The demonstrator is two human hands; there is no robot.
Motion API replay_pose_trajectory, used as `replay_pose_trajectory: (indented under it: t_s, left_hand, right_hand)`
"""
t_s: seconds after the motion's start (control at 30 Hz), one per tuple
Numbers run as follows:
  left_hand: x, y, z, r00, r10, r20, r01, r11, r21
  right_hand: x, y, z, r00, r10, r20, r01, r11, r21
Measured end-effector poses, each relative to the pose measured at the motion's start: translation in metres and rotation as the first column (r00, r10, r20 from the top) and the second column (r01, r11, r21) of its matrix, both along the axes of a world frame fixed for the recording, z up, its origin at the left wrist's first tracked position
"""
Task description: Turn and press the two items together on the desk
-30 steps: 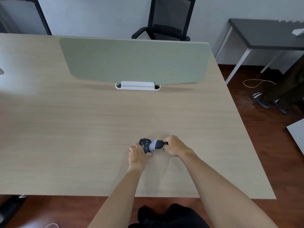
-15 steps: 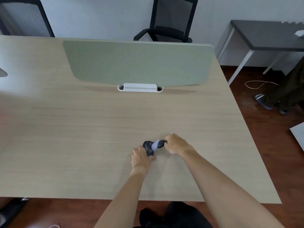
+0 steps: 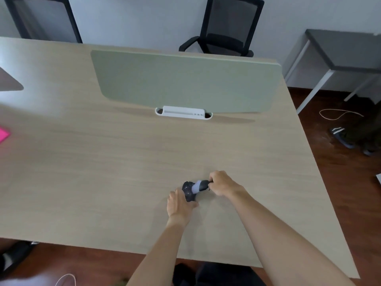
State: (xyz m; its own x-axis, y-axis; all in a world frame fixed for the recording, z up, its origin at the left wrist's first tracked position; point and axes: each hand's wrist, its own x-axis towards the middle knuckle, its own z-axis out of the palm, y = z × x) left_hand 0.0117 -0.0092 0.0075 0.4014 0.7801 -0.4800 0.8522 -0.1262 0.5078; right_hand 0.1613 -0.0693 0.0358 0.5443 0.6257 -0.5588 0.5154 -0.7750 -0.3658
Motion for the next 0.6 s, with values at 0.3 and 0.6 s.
replay_pose_trajectory:
  t_s: [0.3,0.6]
  left_hand:
    - [0.011,0.007,0.018,0.999,-0.013,0.046,0.013,1.0,-0.013]
    - [0.015,0.007,0.02,0.999,0.042,-0.03,-0.043,0.998,-0.043]
  right_hand:
    - [0.001,0.022,0.004,0.979,0.022,-0.204,0.004,0.992,0.128]
    - [0.042,0.004,0.007,0.99,0.144,0.008,-0.143,0.989,-0.027]
